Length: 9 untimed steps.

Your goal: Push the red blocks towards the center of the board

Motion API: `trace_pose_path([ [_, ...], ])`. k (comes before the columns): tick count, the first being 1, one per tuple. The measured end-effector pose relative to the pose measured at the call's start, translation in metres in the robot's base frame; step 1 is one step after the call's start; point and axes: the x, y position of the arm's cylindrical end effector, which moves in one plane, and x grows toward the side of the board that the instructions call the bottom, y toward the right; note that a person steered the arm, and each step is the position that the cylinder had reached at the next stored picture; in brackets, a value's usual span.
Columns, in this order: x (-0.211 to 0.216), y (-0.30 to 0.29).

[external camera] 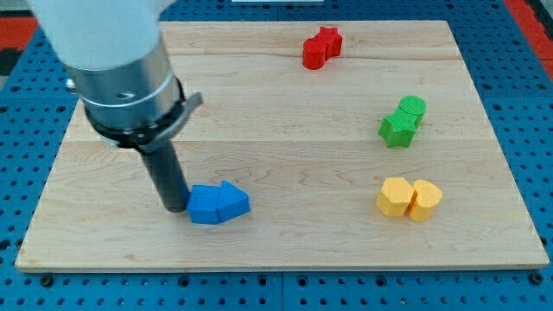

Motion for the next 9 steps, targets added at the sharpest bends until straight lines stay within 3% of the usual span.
trace_pose_path([
  [2, -0.146, 0.036],
  [4, -0.261, 0.222],
  [5, -0.331, 0.222],
  [7, -0.326, 0.165],
  [9, -0.26, 0.166],
])
